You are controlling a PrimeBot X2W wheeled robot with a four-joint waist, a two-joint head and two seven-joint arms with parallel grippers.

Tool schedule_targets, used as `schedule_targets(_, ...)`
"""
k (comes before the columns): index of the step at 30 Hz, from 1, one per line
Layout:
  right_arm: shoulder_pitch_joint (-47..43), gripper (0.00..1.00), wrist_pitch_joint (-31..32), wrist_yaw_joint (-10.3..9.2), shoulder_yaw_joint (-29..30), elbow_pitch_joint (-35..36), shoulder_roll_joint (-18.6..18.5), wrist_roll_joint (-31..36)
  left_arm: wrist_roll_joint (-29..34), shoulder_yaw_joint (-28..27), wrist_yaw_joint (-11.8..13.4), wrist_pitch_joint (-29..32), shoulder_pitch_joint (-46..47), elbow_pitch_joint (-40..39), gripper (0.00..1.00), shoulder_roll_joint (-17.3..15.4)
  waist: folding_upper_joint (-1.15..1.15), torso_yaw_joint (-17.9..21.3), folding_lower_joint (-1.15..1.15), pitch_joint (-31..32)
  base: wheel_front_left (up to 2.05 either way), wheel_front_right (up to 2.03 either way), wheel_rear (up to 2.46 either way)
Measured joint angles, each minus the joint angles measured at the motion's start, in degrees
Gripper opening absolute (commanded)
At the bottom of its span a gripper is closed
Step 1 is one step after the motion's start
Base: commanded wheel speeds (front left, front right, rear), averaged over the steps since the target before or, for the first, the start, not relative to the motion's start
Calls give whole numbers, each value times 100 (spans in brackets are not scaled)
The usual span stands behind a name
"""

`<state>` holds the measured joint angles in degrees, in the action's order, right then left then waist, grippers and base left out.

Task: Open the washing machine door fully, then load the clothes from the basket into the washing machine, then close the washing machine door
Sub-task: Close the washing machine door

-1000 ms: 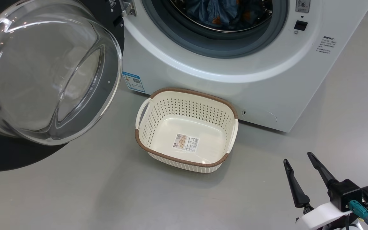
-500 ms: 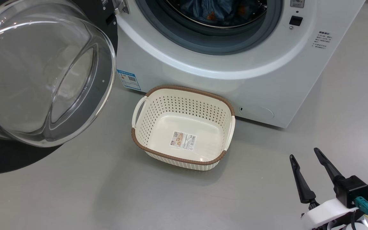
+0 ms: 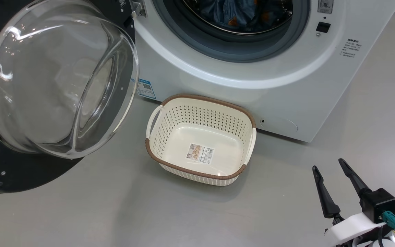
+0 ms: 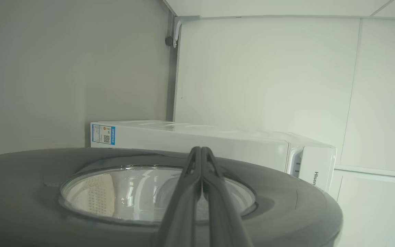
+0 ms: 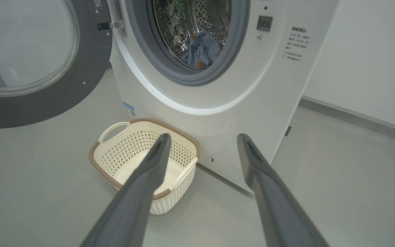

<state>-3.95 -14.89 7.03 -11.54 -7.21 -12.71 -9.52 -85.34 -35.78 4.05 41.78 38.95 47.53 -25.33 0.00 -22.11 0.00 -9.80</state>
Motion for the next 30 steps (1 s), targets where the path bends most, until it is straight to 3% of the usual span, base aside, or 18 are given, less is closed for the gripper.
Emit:
schedule_targets(17,-23,100,0,0,47,-49,86,-1,-44,575,-550,1031,-310,-164,0,456,0,-162,0,305,0,0,0)
schedule_targets(30,-126,100,0,0,-45,-65,332,-2,-44,888,-767,1644,-609,-602,0,714,0,-118,0,580,0,0,0)
